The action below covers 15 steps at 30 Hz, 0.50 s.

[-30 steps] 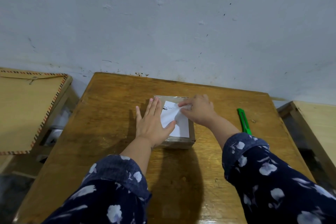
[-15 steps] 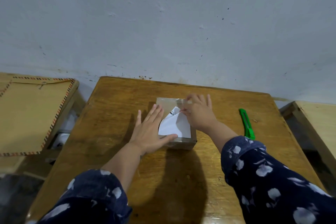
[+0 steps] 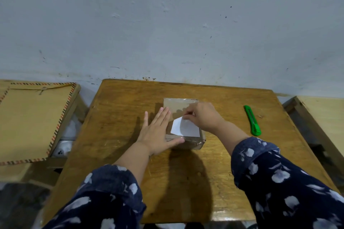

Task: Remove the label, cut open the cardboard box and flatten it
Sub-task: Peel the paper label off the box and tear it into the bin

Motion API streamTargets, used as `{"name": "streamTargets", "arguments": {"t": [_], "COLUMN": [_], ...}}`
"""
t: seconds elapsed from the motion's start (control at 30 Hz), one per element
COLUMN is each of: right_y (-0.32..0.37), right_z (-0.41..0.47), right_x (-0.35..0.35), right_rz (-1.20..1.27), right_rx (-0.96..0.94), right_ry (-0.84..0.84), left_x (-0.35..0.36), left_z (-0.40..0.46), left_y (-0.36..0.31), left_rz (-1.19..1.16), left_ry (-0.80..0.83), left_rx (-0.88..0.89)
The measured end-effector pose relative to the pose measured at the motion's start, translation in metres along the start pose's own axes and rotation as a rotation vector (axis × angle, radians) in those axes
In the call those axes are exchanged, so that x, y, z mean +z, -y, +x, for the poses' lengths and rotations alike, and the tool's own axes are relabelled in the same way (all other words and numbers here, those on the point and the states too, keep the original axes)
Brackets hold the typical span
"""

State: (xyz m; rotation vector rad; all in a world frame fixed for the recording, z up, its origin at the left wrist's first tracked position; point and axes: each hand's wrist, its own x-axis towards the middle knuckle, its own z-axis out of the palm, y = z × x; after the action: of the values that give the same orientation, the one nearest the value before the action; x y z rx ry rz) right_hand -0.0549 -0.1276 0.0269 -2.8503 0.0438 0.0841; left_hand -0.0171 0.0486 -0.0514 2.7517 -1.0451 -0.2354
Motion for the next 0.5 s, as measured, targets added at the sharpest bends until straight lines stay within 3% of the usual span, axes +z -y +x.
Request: {"name": "streamTargets", "arguments": {"t": [0.2, 0.33, 0.5], "right_y": [-0.013, -0.02, -0.027], "right_z": [-0.009, -0.008, -0.018], "right_x": [-0.019, -0.03, -0.031], "right_rz": [0.28, 0.385, 0.291], "right_rx": [0.206, 0.372, 0.481], "right_ry": [-0.052, -0.306, -0.243], "left_x": [-0.002, -0.003, -0.01], "left_z": [-0.003, -0.003, -0.002], "left_y": [-0.001, -0.001, -0.008], "left_rz": [-0.05, -0.076, -0.158], "left_ry": [0.002, -0.006, -0.014], "left_rx": [0.016, 0.016, -0.023]}}
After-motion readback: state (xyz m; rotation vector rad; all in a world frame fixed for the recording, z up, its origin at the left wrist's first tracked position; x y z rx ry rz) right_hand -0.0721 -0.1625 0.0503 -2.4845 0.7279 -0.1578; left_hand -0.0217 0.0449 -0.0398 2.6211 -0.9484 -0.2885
